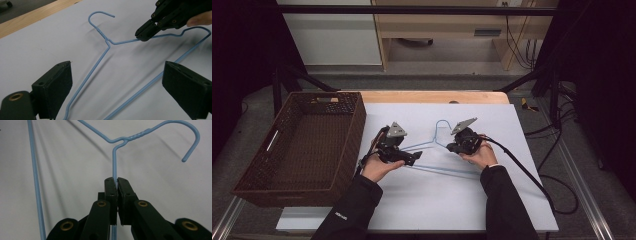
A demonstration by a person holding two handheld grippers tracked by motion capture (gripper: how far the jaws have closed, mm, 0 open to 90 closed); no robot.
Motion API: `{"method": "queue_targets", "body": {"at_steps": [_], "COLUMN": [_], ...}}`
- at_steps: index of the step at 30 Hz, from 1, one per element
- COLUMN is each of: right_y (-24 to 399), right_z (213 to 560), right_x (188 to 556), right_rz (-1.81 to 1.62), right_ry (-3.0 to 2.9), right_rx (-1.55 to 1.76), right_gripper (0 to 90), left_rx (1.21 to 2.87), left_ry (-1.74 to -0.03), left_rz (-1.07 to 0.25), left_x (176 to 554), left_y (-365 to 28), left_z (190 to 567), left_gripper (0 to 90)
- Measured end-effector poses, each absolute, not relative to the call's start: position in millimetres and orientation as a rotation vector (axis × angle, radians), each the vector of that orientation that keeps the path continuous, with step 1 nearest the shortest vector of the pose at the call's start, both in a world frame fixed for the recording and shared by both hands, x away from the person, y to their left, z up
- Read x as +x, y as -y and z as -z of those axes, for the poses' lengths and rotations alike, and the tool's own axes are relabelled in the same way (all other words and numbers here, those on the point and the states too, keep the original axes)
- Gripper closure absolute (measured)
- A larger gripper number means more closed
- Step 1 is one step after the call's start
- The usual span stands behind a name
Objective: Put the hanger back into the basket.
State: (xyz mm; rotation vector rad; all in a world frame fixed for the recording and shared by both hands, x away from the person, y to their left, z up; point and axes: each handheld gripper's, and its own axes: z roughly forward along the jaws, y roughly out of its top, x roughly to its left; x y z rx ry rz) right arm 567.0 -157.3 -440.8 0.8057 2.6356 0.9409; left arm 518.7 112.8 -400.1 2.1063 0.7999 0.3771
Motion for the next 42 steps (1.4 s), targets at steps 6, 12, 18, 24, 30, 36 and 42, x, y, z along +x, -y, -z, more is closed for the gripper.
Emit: {"method": "queue_targets", "body": {"at_steps": [6,12,18,24,30,36,42], "right_y": [157,158,157,158,159,158,158], "right_z": [437,436,436,434,432,433,433], "right_x": [564,563,562,561,561,560,560], "right_rz": [-0.967,-0.970,-0.979,-0.985,-0.993,-0.997,-1.002], "right_ry": [-2.624,-2.624,-2.622,-2.621,-2.619,-2.619,-2.620], "right_rx": [0.793,0.784,0.778,0.777,0.775,0.768,0.769], "right_gripper": [87.9,87.9,87.9,87.9,87.9,87.9,87.9], "left_rx": [2.134,2.168,2.203,2.222,2.255,2.275,2.284], "left_ry": [-0.806,-0.798,-0.789,-0.776,-0.773,-0.769,-0.772], "left_rz": [-0.376,-0.379,-0.384,-0.371,-0.369,-0.369,-0.359], "left_x": [528,537,547,555,567,577,582], "left_y": [-110,-106,-99,-96,-95,-91,-89], "left_z": [403,407,413,418,429,432,436], "left_gripper": [9.8,11.3,13.4,16.2,22.4,23.0,25.4]}}
